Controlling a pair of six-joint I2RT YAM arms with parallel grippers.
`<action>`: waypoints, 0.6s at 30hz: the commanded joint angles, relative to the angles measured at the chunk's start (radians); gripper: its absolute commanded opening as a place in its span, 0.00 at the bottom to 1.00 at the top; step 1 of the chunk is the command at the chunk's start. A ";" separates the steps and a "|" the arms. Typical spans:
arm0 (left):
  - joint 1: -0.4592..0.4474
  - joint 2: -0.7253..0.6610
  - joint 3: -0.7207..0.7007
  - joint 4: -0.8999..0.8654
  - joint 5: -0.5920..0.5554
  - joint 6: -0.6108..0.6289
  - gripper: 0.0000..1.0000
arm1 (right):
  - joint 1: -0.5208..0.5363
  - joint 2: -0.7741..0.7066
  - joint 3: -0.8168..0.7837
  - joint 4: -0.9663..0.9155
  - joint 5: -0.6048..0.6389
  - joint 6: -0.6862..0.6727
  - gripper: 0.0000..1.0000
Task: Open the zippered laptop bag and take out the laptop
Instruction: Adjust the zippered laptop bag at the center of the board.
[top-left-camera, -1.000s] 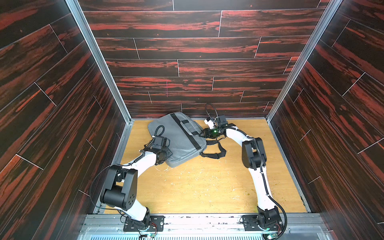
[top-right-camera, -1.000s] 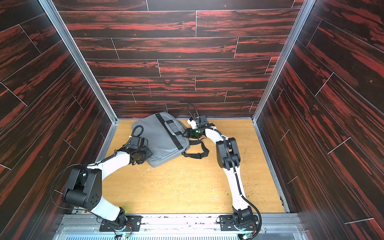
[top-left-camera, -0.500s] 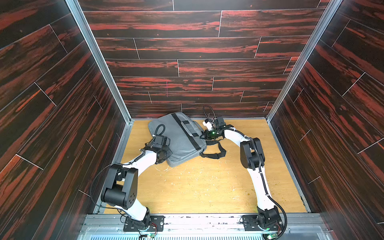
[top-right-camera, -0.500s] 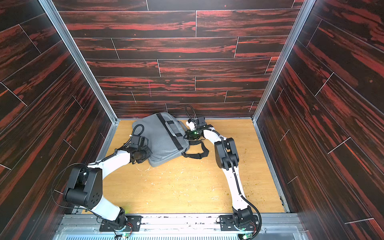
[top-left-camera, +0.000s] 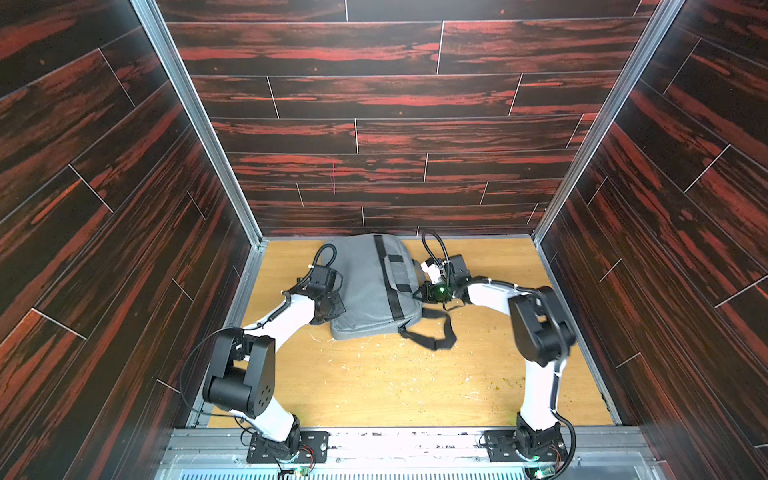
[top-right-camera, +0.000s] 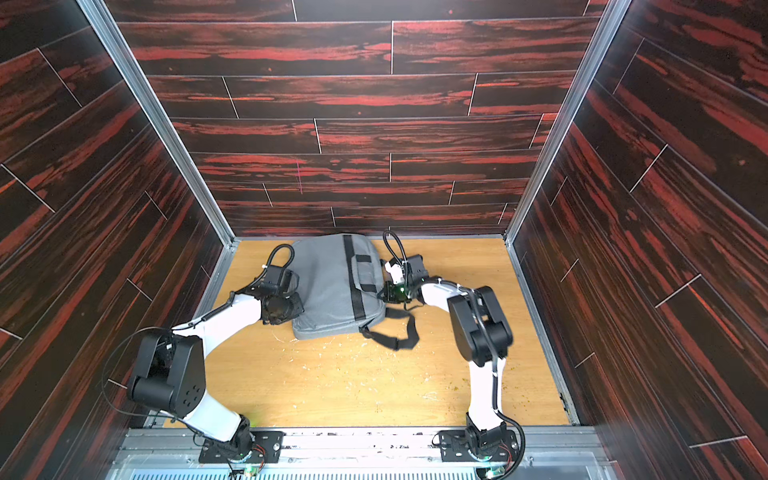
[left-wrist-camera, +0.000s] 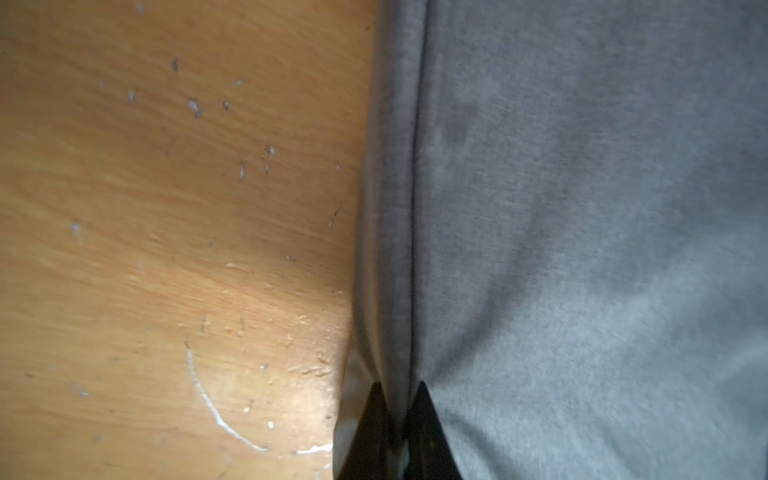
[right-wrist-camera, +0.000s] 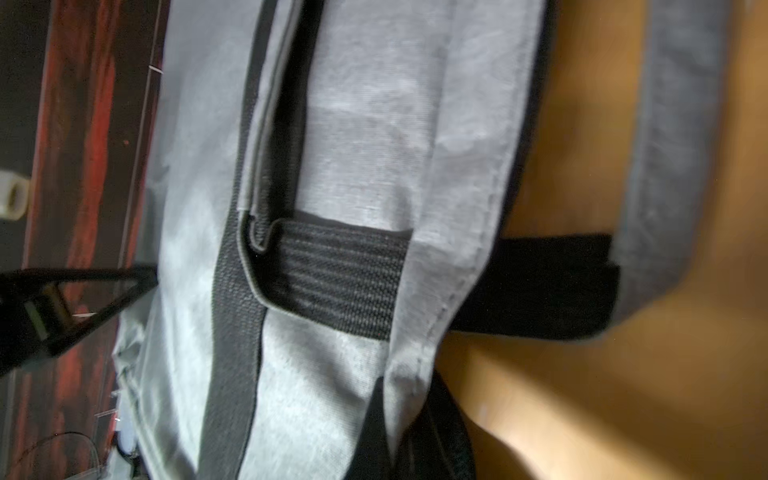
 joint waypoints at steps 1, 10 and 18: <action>0.025 0.015 0.027 -0.038 -0.088 0.060 0.00 | 0.021 -0.124 -0.129 0.107 0.018 0.111 0.00; 0.030 0.020 -0.015 -0.004 -0.072 0.016 0.00 | 0.050 -0.164 -0.198 0.145 0.067 0.109 0.03; 0.033 0.015 -0.020 -0.008 -0.092 0.044 0.00 | 0.055 -0.210 -0.249 0.132 0.070 0.121 0.11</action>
